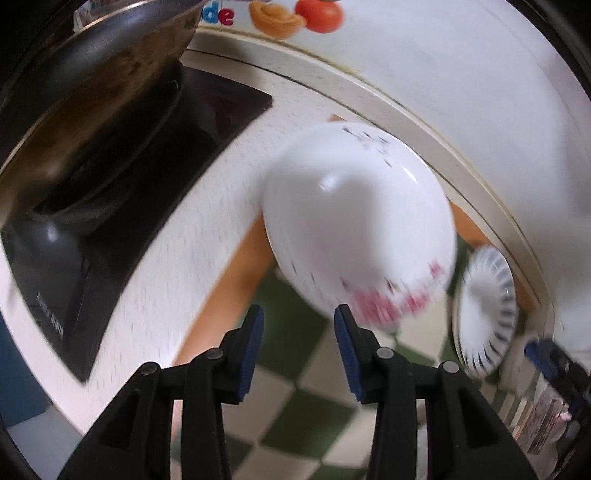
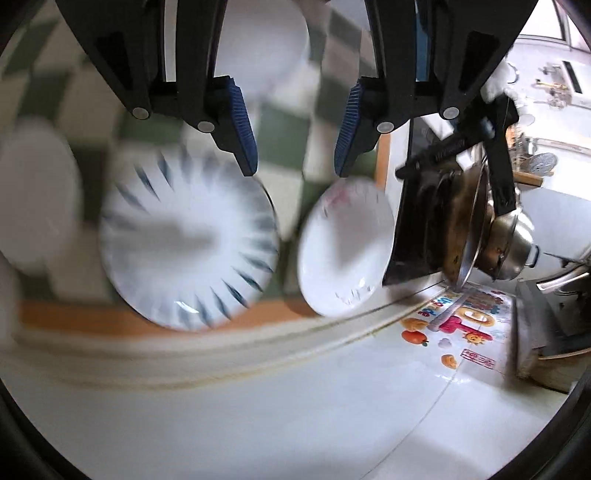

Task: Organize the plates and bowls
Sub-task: 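Lift the white plate with both grippers toward the pink-flower plate, then lower the held plate onto the pink-flower plate with both grippers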

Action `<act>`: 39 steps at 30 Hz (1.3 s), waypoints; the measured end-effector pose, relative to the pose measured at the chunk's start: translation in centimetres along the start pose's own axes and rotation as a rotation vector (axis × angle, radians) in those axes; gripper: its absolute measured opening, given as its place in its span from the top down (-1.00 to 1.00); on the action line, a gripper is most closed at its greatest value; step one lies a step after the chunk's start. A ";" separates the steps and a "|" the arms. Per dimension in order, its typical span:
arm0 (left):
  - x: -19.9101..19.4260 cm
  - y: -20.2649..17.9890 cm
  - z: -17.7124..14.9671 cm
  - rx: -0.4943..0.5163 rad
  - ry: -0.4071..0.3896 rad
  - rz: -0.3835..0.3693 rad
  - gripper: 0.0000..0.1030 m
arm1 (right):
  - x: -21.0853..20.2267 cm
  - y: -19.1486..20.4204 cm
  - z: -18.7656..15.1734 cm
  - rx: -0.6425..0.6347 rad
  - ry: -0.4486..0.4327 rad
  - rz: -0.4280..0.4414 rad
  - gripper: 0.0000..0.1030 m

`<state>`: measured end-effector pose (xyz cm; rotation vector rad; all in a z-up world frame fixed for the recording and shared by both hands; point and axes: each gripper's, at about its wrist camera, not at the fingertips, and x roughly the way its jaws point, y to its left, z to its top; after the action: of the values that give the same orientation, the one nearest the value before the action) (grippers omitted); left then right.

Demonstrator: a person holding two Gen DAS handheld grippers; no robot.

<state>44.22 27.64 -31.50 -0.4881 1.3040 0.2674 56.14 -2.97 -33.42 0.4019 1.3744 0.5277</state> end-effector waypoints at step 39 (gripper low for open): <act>0.6 -0.2 4.8 0.106 -0.056 -0.034 0.71 | 11.1 2.1 10.5 -0.109 0.055 -0.083 0.84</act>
<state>48.56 29.72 -31.19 -0.4097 1.2479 0.1815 67.46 5.46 -39.66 0.2428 1.4018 0.5460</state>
